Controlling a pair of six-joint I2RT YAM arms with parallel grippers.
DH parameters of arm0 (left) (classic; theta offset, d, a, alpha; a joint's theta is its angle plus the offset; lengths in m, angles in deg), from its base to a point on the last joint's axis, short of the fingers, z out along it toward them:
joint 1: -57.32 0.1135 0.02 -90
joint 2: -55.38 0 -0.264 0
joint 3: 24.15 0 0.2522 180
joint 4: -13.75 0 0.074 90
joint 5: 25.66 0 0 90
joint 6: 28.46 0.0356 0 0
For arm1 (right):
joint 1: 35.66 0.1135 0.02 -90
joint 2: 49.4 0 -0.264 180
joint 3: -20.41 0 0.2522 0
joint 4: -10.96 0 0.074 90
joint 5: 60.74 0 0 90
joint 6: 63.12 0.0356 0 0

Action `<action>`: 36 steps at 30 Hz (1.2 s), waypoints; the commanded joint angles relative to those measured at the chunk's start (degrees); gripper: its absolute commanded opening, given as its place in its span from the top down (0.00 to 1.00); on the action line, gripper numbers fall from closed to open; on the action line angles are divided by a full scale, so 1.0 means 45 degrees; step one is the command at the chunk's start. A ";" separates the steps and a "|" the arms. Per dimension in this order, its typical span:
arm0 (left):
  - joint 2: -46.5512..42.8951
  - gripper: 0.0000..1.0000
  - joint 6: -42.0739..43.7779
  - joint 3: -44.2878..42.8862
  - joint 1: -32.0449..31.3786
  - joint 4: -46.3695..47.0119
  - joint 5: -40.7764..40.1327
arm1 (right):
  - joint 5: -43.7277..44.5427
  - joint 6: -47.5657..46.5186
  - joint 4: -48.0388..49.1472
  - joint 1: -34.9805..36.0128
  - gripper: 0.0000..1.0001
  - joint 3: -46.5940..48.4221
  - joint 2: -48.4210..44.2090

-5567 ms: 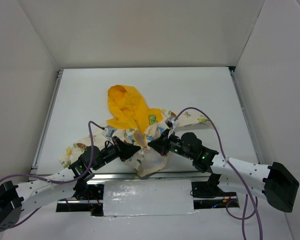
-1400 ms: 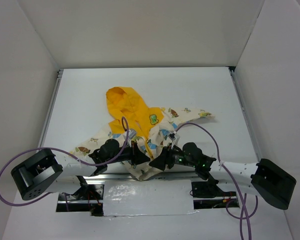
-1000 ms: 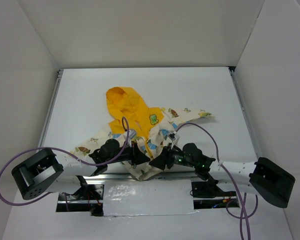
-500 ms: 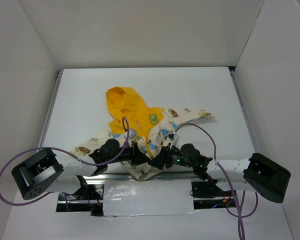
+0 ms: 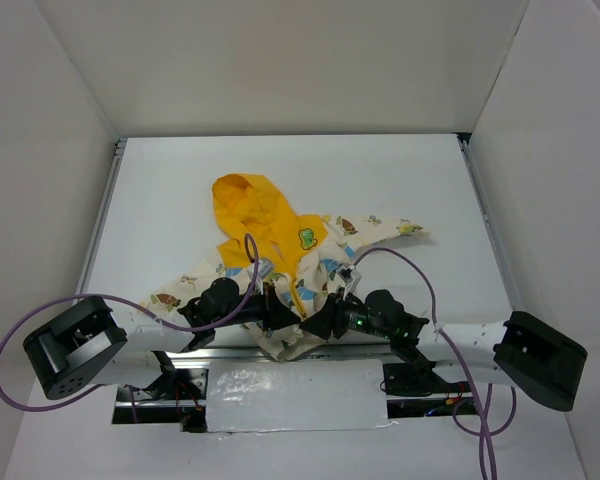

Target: Zip up the jacket

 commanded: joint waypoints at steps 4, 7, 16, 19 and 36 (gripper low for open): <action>-0.0072 1.00 0.0058 -0.0462 -0.0046 0.0811 0.0074 | 0.0179 0.0288 0.0227 0.0203 0.51 -0.0280 -0.0701; -0.0033 1.00 0.0058 -0.0481 -0.0046 0.0811 0.0093 | 0.0179 0.0386 0.0325 0.0242 0.53 -0.0417 -0.0741; -0.0014 1.00 0.0019 -0.0520 -0.0065 0.0831 0.0113 | -0.0212 0.0659 0.1261 0.0339 0.59 -0.0319 0.0138; -0.0014 1.00 -0.0001 -0.0501 -0.0046 0.0850 0.0113 | -0.0192 0.0699 0.1361 0.0379 0.62 -0.0281 0.0275; 0.0045 1.00 0.0038 -0.0520 -0.0046 0.0850 0.0191 | 0.0374 0.0777 0.1185 0.0594 0.91 -0.0163 0.0236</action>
